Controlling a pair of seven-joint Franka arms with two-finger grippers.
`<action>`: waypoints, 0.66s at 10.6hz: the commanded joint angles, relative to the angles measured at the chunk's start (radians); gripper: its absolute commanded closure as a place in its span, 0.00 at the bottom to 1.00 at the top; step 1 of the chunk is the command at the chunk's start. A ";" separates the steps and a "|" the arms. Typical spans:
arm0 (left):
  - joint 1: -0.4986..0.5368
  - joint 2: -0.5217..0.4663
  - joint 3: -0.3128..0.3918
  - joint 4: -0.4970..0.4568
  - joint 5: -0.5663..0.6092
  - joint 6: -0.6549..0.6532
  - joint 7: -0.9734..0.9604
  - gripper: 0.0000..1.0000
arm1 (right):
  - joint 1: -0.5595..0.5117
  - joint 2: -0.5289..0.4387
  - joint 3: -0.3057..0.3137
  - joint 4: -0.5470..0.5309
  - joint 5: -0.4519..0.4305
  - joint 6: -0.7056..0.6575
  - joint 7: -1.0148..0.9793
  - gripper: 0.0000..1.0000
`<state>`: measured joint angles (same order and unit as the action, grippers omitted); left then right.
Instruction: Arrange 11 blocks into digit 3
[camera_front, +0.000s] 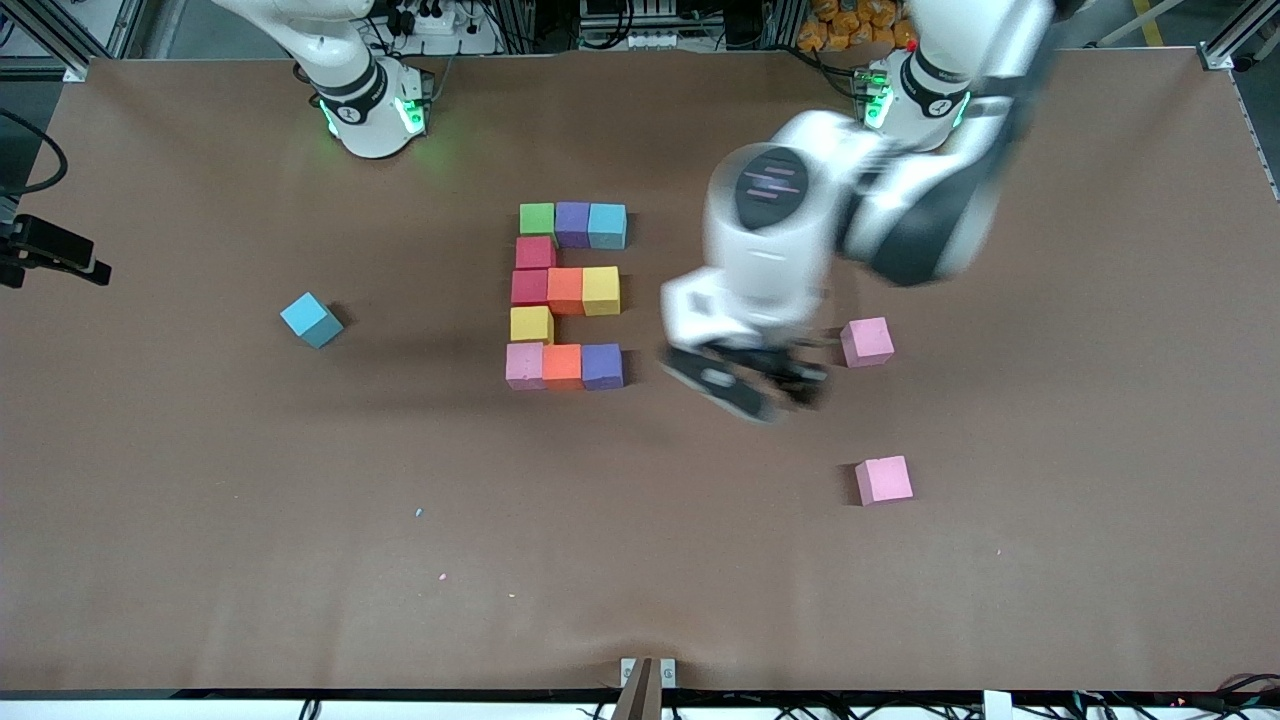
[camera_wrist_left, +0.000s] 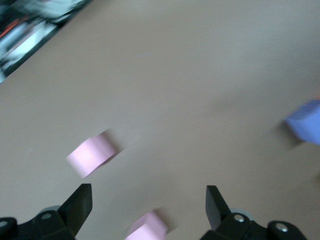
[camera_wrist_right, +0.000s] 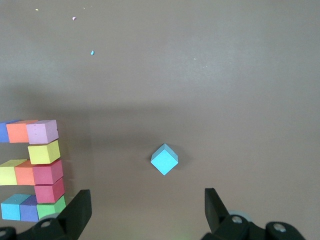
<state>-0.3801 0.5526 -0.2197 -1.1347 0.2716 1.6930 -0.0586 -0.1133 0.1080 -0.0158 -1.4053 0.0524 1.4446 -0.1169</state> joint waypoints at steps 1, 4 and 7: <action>0.133 -0.141 -0.012 -0.040 -0.029 -0.167 -0.030 0.00 | -0.008 0.002 0.007 0.011 -0.003 -0.004 -0.001 0.00; 0.298 -0.278 -0.018 -0.127 -0.047 -0.228 -0.107 0.00 | -0.005 0.001 0.008 0.011 -0.016 -0.006 -0.001 0.00; 0.356 -0.379 0.002 -0.233 -0.136 -0.161 -0.116 0.00 | -0.005 -0.004 0.008 0.012 -0.023 -0.006 0.060 0.00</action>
<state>-0.0415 0.2621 -0.2222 -1.2513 0.2032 1.4701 -0.1453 -0.1128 0.1081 -0.0152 -1.4045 0.0478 1.4446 -0.1015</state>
